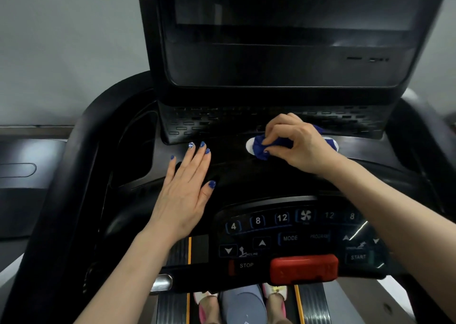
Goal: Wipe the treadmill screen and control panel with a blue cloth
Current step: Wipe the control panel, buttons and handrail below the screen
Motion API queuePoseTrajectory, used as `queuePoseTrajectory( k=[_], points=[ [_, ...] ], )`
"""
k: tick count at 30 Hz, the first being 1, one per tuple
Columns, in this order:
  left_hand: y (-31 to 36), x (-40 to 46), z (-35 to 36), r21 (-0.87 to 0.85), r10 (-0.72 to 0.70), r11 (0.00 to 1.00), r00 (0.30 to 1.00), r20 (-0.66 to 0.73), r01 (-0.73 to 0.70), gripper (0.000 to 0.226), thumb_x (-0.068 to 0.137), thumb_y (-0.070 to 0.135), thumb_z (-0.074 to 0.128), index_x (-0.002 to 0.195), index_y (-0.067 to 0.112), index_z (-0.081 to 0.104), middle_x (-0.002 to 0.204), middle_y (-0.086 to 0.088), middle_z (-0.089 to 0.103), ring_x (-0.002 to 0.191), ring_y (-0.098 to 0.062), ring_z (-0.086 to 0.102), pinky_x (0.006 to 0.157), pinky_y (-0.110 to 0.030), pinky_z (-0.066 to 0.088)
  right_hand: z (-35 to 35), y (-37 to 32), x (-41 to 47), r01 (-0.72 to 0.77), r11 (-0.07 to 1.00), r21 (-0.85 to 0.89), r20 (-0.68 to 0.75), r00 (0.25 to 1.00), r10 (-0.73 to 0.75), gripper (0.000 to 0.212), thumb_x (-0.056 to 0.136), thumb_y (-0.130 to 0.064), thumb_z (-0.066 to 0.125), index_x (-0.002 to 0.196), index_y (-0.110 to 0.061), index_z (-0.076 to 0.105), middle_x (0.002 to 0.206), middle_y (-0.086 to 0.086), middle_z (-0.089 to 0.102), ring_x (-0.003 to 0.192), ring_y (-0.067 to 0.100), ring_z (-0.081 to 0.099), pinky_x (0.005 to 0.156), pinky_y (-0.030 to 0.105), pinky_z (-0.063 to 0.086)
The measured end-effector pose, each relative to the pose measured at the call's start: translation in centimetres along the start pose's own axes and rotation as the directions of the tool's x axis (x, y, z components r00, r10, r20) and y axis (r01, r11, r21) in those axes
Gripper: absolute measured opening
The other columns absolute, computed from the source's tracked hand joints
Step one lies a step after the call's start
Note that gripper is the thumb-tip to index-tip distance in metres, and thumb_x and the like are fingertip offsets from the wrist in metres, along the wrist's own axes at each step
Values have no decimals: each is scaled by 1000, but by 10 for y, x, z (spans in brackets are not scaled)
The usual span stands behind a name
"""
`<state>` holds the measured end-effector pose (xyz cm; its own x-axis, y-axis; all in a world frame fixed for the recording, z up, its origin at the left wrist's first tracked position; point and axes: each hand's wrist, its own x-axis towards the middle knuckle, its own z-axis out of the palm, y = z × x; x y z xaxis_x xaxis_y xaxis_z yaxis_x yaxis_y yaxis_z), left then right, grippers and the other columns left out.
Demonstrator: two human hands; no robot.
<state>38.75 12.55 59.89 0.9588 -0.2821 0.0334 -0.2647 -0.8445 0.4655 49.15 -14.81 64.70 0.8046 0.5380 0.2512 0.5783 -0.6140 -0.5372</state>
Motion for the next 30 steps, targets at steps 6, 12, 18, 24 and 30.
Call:
queuePoseTrajectory(
  k=[6,12,18,24,30],
  points=[
    [0,0,2,57,-7,998,1000,0,7,64,104,53,14,158,20,5,168,8,-2,153,-7,-11,122,-29,-15,9,-2,6,3,1000,-12,-46,999,-4,17,73,-2,78,84,-11,69,98,1,61,85,17,47,77,20,40],
    [2,1,1,77,-29,997,999,24,27,66,102,55,13,158,21,4,168,8,-2,153,-6,-11,122,-29,-14,-9,15,-10,-40,999,7,-29,999,40,18,77,-2,79,86,-14,70,101,-4,58,89,19,50,79,14,37],
    [22,16,-5,38,13,999,1000,29,-14,66,101,53,15,159,23,5,167,13,-5,152,-4,-11,121,-26,-17,-10,18,-15,6,1000,12,6,1000,-6,16,78,-3,77,89,-13,70,102,1,60,90,18,49,82,13,35],
    [50,50,-9,27,99,995,993,62,-100,65,100,53,13,159,25,5,166,15,-7,150,1,-14,122,-28,-14,-21,33,-24,-17,1000,-12,-103,995,15,17,74,0,78,87,-8,71,103,6,64,93,26,54,82,34,45],
    [67,70,2,63,167,982,970,175,-180,67,99,55,10,159,26,2,166,13,-8,150,1,-17,123,-32,-10,-22,44,-37,78,997,21,-142,987,-74,18,82,-5,74,100,-7,76,110,7,71,103,26,62,91,35,50]
  ],
)
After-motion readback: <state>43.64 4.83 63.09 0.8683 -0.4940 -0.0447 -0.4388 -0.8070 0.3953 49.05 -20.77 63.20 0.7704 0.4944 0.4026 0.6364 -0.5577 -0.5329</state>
